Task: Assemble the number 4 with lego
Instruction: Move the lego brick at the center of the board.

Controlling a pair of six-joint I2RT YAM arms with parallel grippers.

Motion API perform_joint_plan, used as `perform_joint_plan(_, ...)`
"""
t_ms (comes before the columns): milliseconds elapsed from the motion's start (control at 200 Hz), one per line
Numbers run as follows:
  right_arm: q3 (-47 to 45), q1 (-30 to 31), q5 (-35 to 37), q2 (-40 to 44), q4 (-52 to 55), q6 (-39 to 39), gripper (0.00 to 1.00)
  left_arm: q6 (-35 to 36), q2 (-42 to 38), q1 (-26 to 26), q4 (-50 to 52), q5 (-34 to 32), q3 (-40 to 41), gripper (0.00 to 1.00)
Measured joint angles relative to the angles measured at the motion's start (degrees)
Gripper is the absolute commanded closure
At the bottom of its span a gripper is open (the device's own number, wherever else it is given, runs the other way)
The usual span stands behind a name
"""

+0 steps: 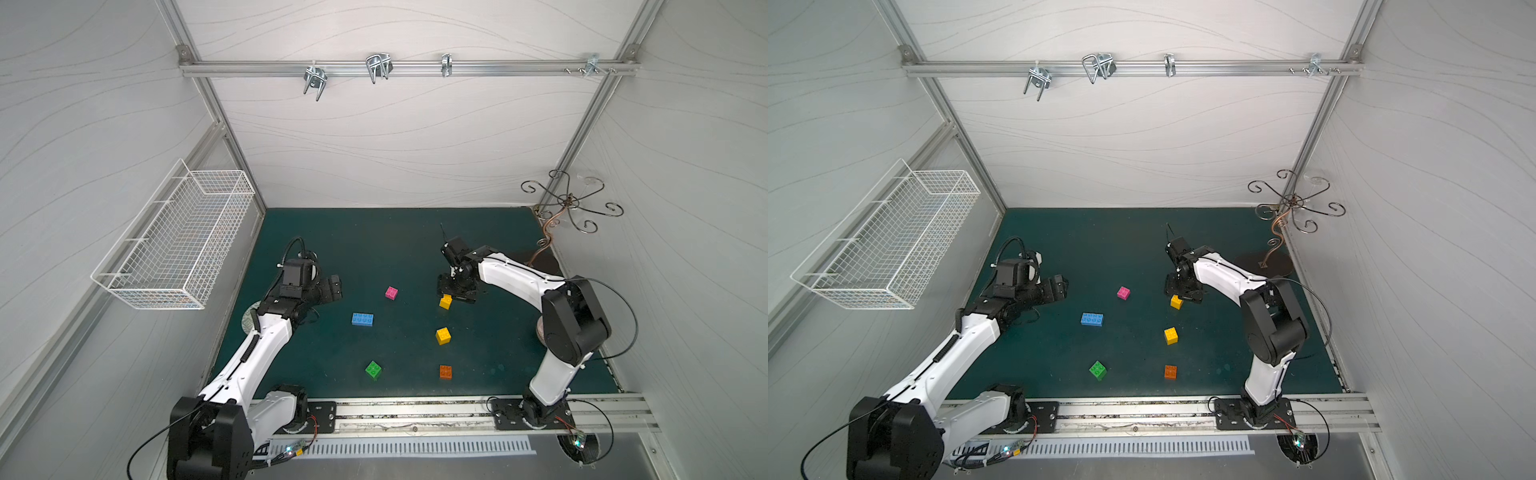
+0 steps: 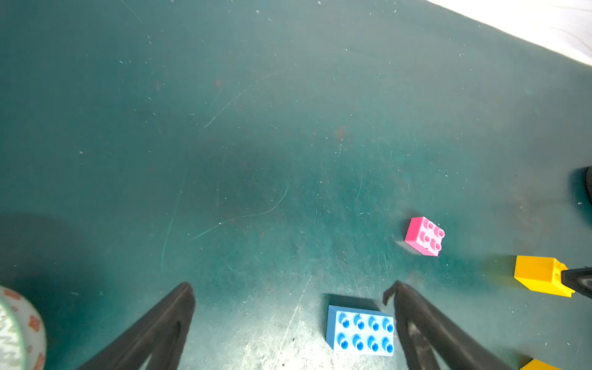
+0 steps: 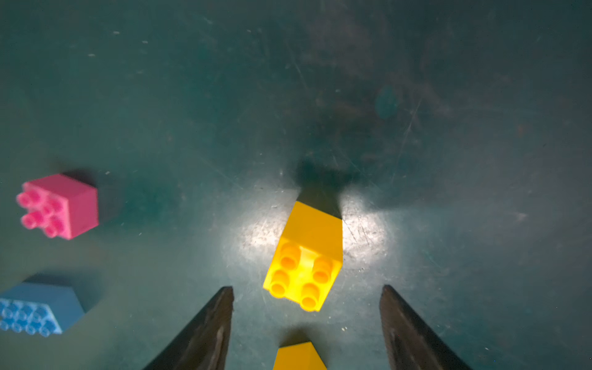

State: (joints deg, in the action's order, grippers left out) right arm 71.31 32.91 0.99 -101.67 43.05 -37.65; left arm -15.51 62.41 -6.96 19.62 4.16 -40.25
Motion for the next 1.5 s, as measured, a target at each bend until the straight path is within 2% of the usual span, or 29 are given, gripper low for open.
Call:
perform_joint_plan(250,2.2,0.3,-0.1,-4.0,0.1,-1.1,0.5,0.7,2.9,-1.3,1.5,0.7,-0.4,0.02)
perform_joint_plan(465,3.3,0.7,-0.2,-4.7,0.3,-1.7,0.75,2.0,4.0,-2.8,3.0,0.1,-2.6,0.02)
perform_joint_plan(615,4.1,2.2,-0.4,-5.3,0.5,-2.0,0.83,2.1,4.4,-3.0,3.0,-0.5,-3.1,0.02)
perform_joint_plan(1151,13.9,14.5,0.7,-12.3,3.8,-6.0,0.82,2.0,4.6,-3.0,2.9,-1.0,-3.1,0.03)
perform_joint_plan(1501,15.5,15.0,1.7,-13.2,5.8,-6.8,0.65,1.9,4.6,-3.0,2.8,-1.6,-3.1,0.03)
